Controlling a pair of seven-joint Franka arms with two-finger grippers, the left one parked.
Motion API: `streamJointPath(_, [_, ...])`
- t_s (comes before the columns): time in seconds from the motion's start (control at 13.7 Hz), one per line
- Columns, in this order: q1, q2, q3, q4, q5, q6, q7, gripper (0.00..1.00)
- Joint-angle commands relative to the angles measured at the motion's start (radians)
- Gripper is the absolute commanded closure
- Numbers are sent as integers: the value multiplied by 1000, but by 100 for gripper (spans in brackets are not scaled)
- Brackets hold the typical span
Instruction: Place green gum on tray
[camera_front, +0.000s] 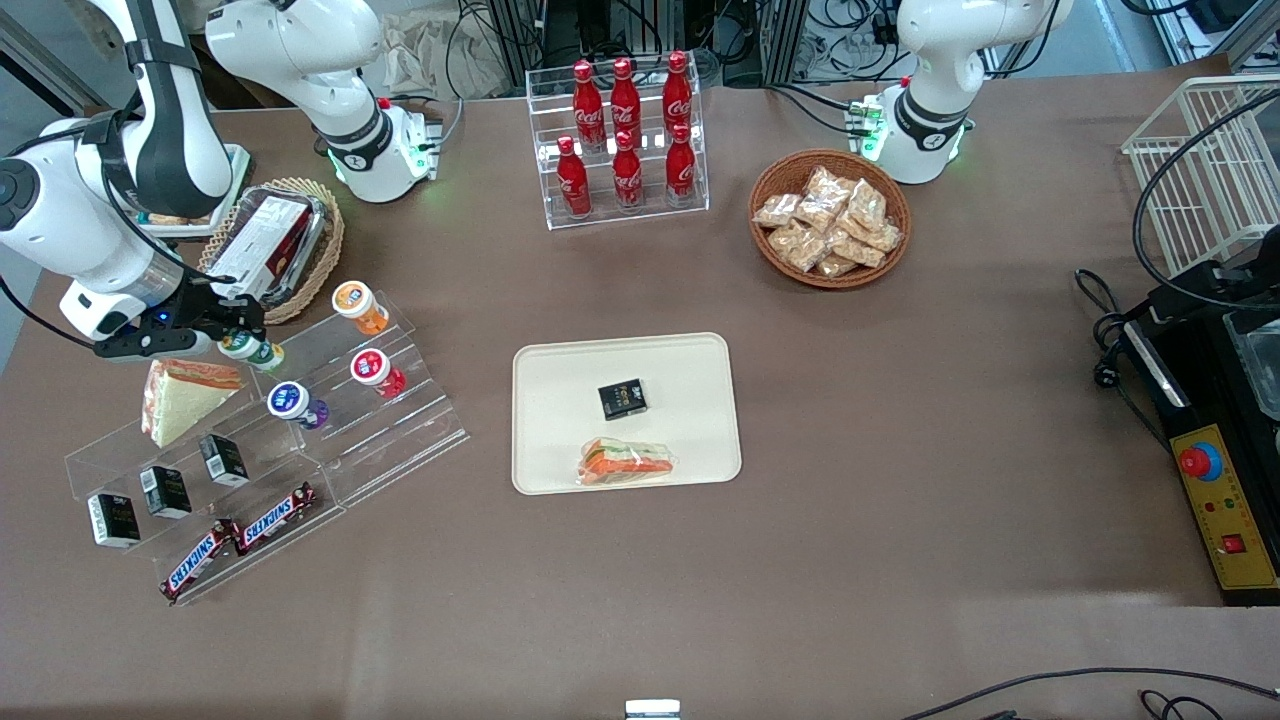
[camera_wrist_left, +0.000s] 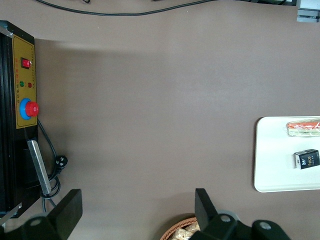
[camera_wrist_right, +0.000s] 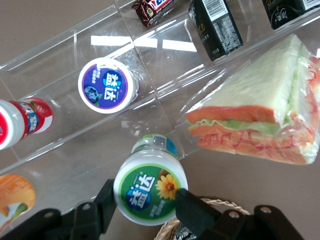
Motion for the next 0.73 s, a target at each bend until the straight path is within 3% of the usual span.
streamJointPath(0.0, [1, 11, -4, -12, 20, 25, -14, 55])
streamJointPath(0.15, [1, 11, -4, -10, 20, 23, -12, 53])
streamJointPath(0.29, [4, 20, -4, -4, 33, 14, -1, 0])
streamJointPath(0.44, [5, 17, -2, 37, 52, -29, -1, 0])
streamJointPath(0.66, [19, 19, 7, 233, 56, -283, 5, 0])
